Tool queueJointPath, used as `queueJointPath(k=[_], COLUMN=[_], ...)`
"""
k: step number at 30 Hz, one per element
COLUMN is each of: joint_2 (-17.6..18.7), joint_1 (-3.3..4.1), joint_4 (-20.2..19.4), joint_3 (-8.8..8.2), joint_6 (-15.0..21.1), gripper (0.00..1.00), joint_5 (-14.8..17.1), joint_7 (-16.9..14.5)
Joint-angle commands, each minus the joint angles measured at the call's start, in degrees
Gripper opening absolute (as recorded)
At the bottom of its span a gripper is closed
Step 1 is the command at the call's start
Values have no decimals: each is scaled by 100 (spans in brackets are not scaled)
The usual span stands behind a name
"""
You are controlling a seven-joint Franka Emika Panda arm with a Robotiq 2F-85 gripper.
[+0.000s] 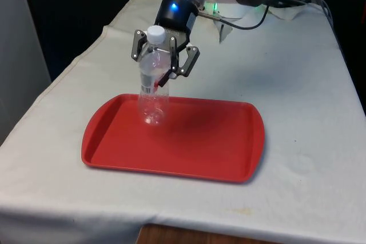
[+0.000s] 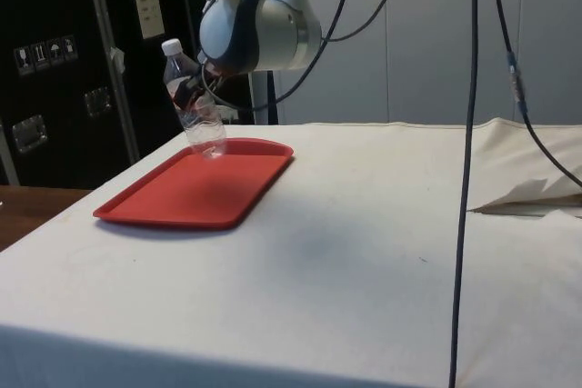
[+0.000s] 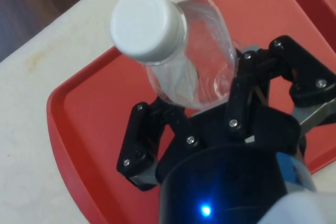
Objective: Place the bottle upright on the tray.
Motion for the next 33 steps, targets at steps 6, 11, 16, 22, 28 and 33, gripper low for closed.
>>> queueJointPath(k=[6,11,16,22,28,33], joint_2=[-6,0,63,97,126,172], joint_1=[-97,-97,-115,-57,-57,-74], joint_4=[34,40,57,46,63,138], joint_3=[183,212,252,166,178,235], joint_6=[275,367,487,481,498,510], gripper=[35,35,35,35,35,35], joint_5=[-57,-63,-80,-63,-46,-63], joint_7=[166,275,441,470,539,705])
